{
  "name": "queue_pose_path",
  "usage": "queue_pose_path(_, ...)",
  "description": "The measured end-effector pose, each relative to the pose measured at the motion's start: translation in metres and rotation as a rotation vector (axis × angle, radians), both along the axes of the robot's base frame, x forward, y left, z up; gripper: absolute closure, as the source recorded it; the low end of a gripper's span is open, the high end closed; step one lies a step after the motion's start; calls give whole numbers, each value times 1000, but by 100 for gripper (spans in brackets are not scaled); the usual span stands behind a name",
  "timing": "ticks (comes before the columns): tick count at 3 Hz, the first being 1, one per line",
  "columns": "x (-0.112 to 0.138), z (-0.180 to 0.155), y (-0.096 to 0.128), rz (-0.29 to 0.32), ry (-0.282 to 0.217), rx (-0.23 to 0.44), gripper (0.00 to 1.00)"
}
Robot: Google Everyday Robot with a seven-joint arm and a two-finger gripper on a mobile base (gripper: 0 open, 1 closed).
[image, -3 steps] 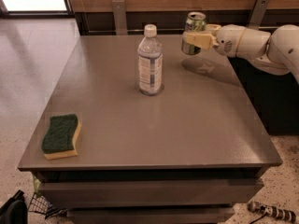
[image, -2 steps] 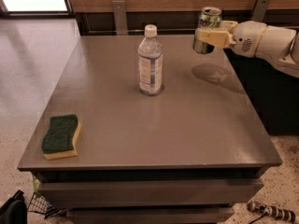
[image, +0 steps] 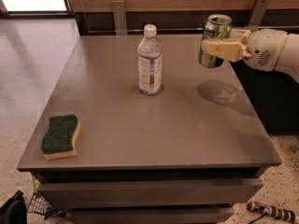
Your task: Move green can near sponge
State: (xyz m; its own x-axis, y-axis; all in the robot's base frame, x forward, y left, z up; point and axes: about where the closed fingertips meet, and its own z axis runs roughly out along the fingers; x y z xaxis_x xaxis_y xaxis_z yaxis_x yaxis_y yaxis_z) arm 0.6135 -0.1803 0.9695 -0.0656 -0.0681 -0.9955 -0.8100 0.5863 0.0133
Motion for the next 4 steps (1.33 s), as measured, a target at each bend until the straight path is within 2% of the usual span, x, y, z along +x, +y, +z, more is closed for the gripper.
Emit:
queue_pose_path(1,-44,-4,19,24,2,-15,100)
queue_pose_path(2,-76,-18,54,93,0,-11,100)
queue_pose_path(3,-97,-32,99,193,-13,-3,100)
queue_pose_path(4,-107,-39,144,305,-28,13,100)
